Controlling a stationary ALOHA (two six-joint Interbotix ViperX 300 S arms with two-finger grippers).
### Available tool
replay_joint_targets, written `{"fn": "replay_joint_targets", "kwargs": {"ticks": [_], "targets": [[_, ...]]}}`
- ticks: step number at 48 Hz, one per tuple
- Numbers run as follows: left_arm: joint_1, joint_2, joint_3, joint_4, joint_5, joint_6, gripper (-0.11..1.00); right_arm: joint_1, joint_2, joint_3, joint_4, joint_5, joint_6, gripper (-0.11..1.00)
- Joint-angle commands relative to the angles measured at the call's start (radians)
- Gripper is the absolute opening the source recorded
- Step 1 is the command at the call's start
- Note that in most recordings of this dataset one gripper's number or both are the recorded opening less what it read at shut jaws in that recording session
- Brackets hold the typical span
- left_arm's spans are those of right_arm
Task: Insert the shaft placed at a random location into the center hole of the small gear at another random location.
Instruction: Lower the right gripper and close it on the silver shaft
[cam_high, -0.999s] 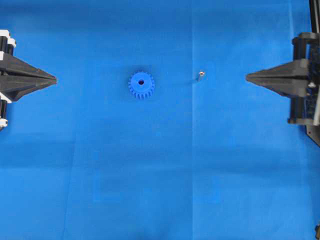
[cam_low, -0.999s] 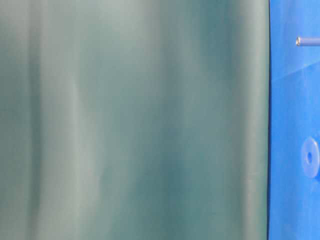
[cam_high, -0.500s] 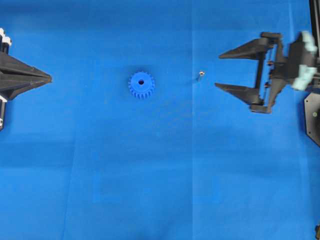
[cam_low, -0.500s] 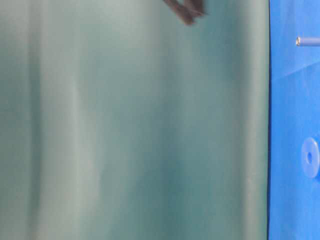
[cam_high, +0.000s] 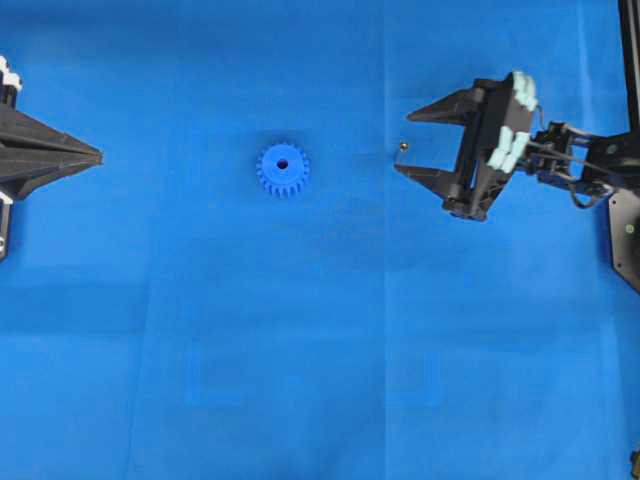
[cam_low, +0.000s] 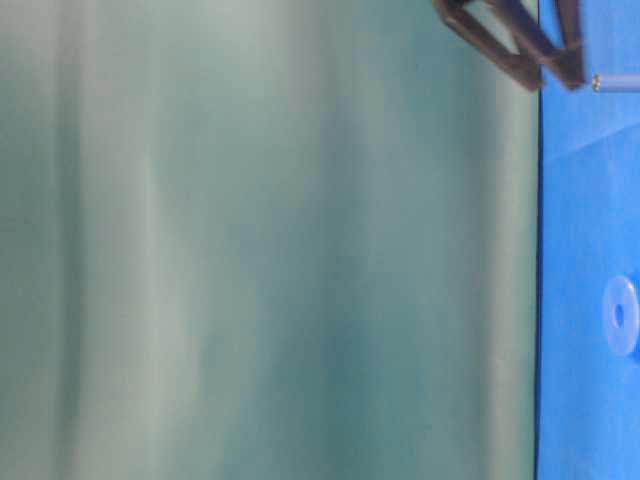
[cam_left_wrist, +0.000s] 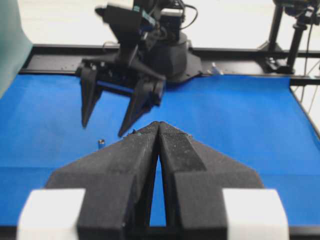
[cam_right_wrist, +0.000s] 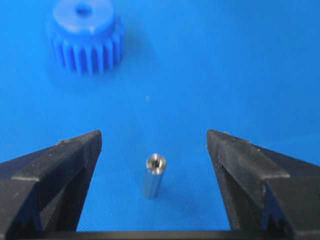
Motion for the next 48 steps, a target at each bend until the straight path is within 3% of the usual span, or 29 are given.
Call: {"fn": "replay_joint_targets", "kwargs": {"ticks": [1,13,18,23,35,48], "targets": [[0.009,0.000,-0.006,0.002,-0.003,0.002,0.00,-0.002,0.032,-0.025,0.003,-0.018,0.002,0.73],[0.031,-0.003,0.000,0.003,0.011,0.000,0.00,-0.002,0.095,-0.038,0.009,-0.018,0.009,0.72],[0.031,-0.003,0.002,0.002,0.015,0.000,0.00,0.000,0.095,-0.034,0.008,-0.018,0.011,0.67],[0.031,-0.003,0.003,0.002,0.015,0.000,0.00,-0.002,0.095,-0.034,0.008,-0.015,0.011,0.55],[0.031,-0.003,0.005,0.002,0.017,0.000,0.00,-0.002,0.095,-0.032,0.008,-0.020,0.011,0.05],[0.031,-0.003,0.005,0.002,0.021,0.000,0.00,-0.002,0.086,-0.041,0.008,0.005,0.015,0.03]]}}
